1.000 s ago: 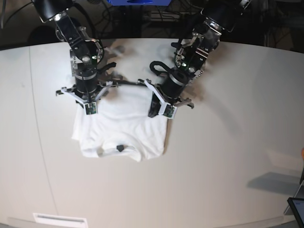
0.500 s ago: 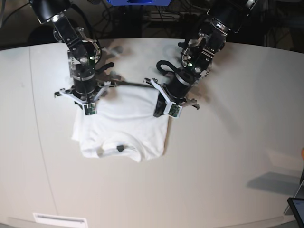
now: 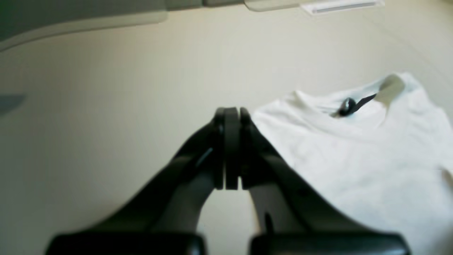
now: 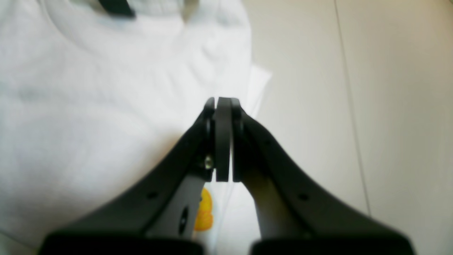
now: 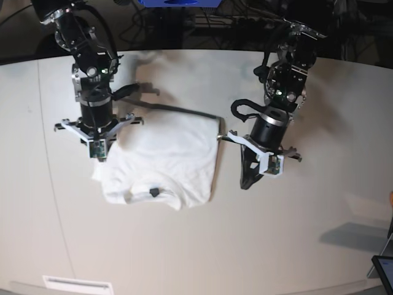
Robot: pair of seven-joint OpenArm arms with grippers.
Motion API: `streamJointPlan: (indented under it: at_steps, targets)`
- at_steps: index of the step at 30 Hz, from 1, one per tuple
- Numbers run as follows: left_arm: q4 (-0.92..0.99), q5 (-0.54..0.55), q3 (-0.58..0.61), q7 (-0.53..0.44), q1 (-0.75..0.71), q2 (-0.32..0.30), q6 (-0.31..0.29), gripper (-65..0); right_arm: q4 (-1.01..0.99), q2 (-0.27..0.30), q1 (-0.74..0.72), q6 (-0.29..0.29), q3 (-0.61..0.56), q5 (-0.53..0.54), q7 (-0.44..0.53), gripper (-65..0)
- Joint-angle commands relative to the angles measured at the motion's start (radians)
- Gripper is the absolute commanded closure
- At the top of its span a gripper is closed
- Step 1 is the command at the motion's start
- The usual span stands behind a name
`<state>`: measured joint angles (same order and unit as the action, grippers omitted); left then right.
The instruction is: Fold the T-shirt properly
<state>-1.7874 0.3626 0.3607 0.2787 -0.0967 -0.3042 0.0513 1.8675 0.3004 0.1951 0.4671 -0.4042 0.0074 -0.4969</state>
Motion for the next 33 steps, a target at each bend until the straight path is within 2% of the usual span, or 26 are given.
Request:
streamJointPlan:
  at_steps: [1,4,7,9,11,13,16,20,31,33]
  targets:
    - [-0.041,-0.006,-0.021,-0.023,-0.015,-0.006,-0.001,0.0,0.048,0.010,0.005,0.008,0.029,-0.016,0.024,-0.1]
    - [-0.098,-0.073,-0.044,-0.025,-0.087,-0.006,-0.001,0.0,0.113,0.010,0.060,0.008,0.070,-0.016,0.065,-0.1]
    - [-0.117,-0.302,-0.038,-0.074,-0.171,0.003,-0.001,0.0,0.113,0.027,0.128,0.008,0.074,-0.030,0.208,-0.1]
    - [-0.098,-0.472,-0.045,-0.201,-0.237,0.032,-0.001,0.0,0.103,0.038,0.183,0.008,0.066,-0.099,0.310,-0.1]
    - [-0.071,-0.595,-0.056,-0.348,-0.300,0.052,-0.001,0.0,0.085,0.021,0.226,0.008,0.074,-0.183,0.416,-0.1]
    - [-0.042,-0.670,-0.078,-0.494,-0.361,0.059,-0.001,0.0,0.067,0.010,0.271,0.008,0.077,-0.275,0.504,-0.1]
    - [-0.019,-0.672,-0.108,-0.649,-0.450,0.081,-0.001,0.0,0.060,-0.014,0.338,0.015,0.078,-0.375,0.594,-0.1]
    - [-0.021,-0.684,-0.128,-0.732,-0.553,0.106,-0.001,0.0,0.063,-0.019,0.412,0.094,0.097,-0.424,0.654,-0.1]
    - [0.051,-0.687,-0.116,-0.769,-0.700,0.096,0.000,0.0,0.054,-0.011,0.625,0.104,0.097,-0.424,0.674,-0.1]
    - [0.097,-0.690,-0.114,-0.827,-0.719,0.096,0.000,0.0,0.054,-0.013,0.657,0.107,0.098,-0.424,0.671,-0.1]
